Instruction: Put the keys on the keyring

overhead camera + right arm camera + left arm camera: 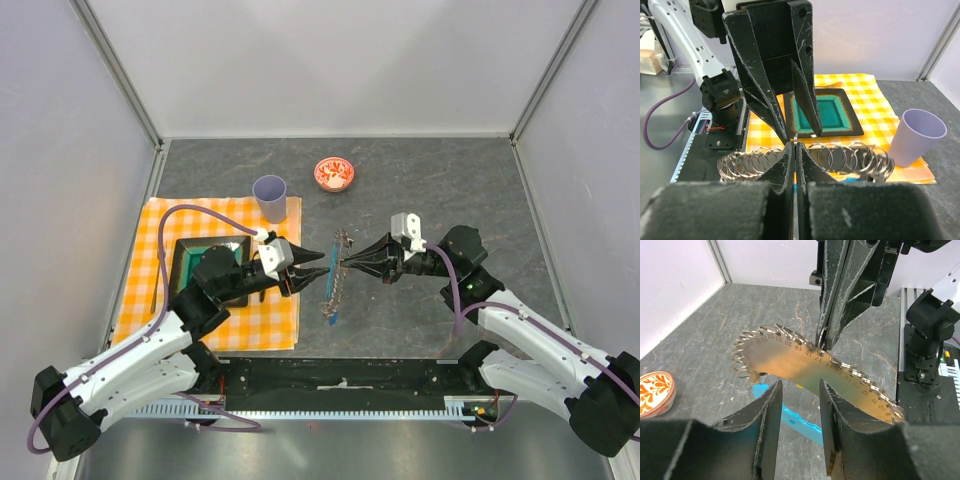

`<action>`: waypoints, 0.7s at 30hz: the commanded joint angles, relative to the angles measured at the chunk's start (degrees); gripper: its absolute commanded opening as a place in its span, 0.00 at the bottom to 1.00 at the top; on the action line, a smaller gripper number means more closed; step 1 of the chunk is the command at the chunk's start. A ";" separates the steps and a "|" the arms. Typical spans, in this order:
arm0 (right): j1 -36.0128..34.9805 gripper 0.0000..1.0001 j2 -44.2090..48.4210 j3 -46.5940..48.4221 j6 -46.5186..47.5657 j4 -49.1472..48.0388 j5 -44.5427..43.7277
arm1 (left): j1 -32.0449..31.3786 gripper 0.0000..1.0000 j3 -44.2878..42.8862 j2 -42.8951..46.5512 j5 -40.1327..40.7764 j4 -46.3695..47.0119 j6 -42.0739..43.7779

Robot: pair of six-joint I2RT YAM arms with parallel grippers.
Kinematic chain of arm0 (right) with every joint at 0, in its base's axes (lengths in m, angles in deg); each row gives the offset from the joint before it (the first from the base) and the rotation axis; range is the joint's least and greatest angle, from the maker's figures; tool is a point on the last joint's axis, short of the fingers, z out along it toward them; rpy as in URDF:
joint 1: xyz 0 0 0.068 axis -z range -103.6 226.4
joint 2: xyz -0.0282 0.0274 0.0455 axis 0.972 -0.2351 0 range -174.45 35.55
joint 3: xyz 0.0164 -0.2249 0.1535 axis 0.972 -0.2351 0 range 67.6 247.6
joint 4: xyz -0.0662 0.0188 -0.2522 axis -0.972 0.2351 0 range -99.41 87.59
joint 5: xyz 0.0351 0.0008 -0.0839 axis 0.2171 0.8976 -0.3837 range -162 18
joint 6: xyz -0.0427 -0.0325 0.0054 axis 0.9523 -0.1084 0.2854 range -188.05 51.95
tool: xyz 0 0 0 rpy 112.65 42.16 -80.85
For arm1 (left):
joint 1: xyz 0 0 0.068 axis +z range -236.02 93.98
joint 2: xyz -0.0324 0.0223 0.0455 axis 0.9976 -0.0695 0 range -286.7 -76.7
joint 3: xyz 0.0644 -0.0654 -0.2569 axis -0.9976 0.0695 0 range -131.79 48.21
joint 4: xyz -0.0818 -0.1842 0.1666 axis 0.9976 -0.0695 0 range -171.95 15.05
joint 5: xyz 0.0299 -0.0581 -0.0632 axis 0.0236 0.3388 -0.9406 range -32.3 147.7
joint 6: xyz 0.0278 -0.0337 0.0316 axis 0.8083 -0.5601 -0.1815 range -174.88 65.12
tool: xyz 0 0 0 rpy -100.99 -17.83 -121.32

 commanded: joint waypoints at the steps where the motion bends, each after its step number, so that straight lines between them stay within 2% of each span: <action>1: 0.28 0.00 1.57 1.10 0.75 -3.33 -0.61 | 2.01 0.43 1.20 0.11 -5.59 7.12 -6.32; 9: 0.37 0.00 1.22 0.57 -0.83 -5.52 0.18 | 2.71 0.42 0.85 -3.58 -11.48 15.28 -11.68; 16: 0.28 0.00 0.78 0.13 -2.24 -7.28 0.80 | 2.80 0.39 -0.56 -7.10 -14.64 16.79 -13.09; 21: 0.28 0.00 0.95 0.92 -0.31 -3.68 1.41 | 2.80 0.38 -1.35 -7.63 -14.74 16.79 -13.18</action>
